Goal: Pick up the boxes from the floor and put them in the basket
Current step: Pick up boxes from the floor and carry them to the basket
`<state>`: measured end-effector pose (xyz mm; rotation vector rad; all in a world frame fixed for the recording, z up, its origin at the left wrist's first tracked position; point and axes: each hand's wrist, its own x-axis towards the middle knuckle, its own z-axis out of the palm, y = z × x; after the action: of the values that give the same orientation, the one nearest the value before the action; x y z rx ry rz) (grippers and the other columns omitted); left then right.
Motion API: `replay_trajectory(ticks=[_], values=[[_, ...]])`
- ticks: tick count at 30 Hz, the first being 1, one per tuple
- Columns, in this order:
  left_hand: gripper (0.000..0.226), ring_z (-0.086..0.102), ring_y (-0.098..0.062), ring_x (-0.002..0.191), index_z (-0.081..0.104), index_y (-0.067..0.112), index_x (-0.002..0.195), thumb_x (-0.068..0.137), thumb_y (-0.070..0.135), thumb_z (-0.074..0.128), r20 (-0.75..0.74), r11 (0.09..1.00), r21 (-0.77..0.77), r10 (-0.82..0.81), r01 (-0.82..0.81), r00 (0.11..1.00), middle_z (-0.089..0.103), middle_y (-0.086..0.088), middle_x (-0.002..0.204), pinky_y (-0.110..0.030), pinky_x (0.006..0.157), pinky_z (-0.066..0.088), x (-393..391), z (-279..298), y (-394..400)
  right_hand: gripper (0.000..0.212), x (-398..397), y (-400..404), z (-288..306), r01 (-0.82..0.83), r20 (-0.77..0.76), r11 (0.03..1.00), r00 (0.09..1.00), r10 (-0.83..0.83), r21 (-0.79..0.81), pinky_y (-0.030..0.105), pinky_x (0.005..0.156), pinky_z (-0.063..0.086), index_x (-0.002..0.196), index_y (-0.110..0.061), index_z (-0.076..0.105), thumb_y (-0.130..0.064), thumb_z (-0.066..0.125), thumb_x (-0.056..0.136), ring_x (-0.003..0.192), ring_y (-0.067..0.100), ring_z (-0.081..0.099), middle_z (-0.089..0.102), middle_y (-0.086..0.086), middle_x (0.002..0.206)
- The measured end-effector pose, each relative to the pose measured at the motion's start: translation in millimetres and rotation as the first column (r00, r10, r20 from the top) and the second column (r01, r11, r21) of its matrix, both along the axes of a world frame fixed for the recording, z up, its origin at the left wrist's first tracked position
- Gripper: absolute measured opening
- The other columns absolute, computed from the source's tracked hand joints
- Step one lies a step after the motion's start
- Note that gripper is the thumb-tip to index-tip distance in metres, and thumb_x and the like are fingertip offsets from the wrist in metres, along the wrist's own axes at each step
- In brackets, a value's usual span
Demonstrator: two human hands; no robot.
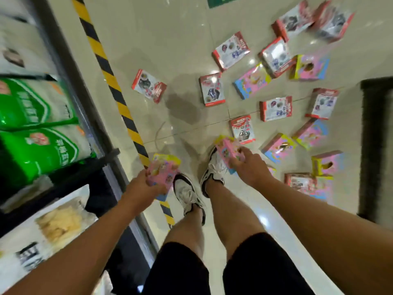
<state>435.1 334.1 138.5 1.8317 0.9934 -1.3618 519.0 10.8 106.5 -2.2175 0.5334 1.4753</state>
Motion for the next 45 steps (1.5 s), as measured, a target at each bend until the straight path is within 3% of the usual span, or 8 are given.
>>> replay_trajectory(ticks=[4,8,14,19,30,36,43,45], values=[[0.086,0.065,-0.026,0.108,0.056,0.021,0.13,0.056,0.061,0.073,-0.008,0.999,-0.021,-0.029,0.029,1.0,0.066,-0.003,0.122,-0.046,0.095,0.054,34,95,-5,0.06,5,-43,108,0.182,-0.04,0.982,0.983,-0.18,0.048,0.048,0.105,0.045,0.143,-0.019,0.043,-0.053,0.049,0.094,0.124,0.035,0.055,0.056,0.011,0.136],[0.067,0.071,-0.02,0.094,0.066,0.024,0.108,0.052,0.061,0.068,0.074,1.0,0.005,-0.025,0.025,0.997,0.074,-0.001,0.104,-0.043,0.089,0.055,72,172,-21,0.058,6,-79,200,0.384,-0.053,0.92,0.923,-0.381,0.082,0.048,0.11,0.042,0.141,-0.016,0.046,-0.049,0.05,0.093,0.129,0.033,0.05,0.052,0.011,0.142],[0.022,0.06,-0.022,0.095,0.056,0.024,0.105,0.092,0.03,0.072,0.145,0.987,-0.005,-0.158,0.16,0.977,0.065,0.006,0.093,-0.033,0.082,0.042,121,269,-49,0.047,-31,-108,299,0.611,0.009,0.791,0.791,-0.612,0.041,0.039,0.088,0.05,0.128,-0.028,0.053,-0.05,0.057,0.087,0.103,0.028,0.06,0.061,0.009,0.122],[0.048,0.064,-0.024,0.087,0.065,0.021,0.102,0.07,0.057,0.066,0.14,0.943,-0.048,-0.32,0.329,0.937,0.07,-0.005,0.096,-0.035,0.075,0.047,161,323,-53,0.02,-57,-112,365,0.762,0.04,0.646,0.645,-0.763,0.046,0.03,0.066,0.047,0.115,-0.032,0.053,-0.037,0.059,0.097,0.073,0.013,0.059,0.064,0.006,0.097],[0.066,0.066,-0.033,0.08,0.07,0.002,0.091,0.062,0.061,0.063,0.155,0.756,-0.007,-0.646,0.654,0.748,0.069,-0.022,0.089,-0.035,0.067,0.042,226,410,-69,0.039,-142,-90,459,0.921,0.116,0.378,0.367,-0.923,0.092,0.02,0.057,0.045,0.128,-0.037,0.048,-0.051,0.06,0.093,0.083,0.011,0.062,0.065,0.006,0.115],[0.033,0.061,-0.02,0.071,0.065,0.01,0.083,0.086,0.042,0.074,0.227,0.637,0.002,-0.751,0.771,0.62,0.066,-0.011,0.083,-0.029,0.064,0.044,234,436,-106,0.023,-206,-63,484,0.969,0.152,0.236,0.223,-0.963,0.071,0.028,0.066,0.049,0.11,-0.035,0.055,-0.041,0.067,0.091,0.082,0.011,0.06,0.064,-0.002,0.099],[0.078,0.067,-0.025,0.086,0.065,0.013,0.093,0.048,0.076,0.058,0.268,0.376,0.009,-0.894,0.927,0.36,0.07,-0.009,0.094,-0.035,0.073,0.05,239,421,-151,0.032,-277,-20,484,0.994,0.151,-0.089,-0.098,-0.984,0.065,0.037,0.07,0.055,0.115,-0.024,0.059,-0.043,0.066,0.09,0.089,0.027,0.061,0.06,0.005,0.102],[0.073,0.069,-0.027,0.084,0.07,0.01,0.092,0.055,0.072,0.064,0.304,0.336,0.011,-0.898,0.942,0.317,0.073,-0.013,0.092,-0.034,0.072,0.049,225,443,-182,0.035,-296,-10,483,0.98,0.154,-0.184,-0.195,-0.969,0.081,0.041,0.073,0.059,0.116,-0.027,0.058,-0.047,0.067,0.089,0.093,0.025,0.06,0.059,0.003,0.107]])
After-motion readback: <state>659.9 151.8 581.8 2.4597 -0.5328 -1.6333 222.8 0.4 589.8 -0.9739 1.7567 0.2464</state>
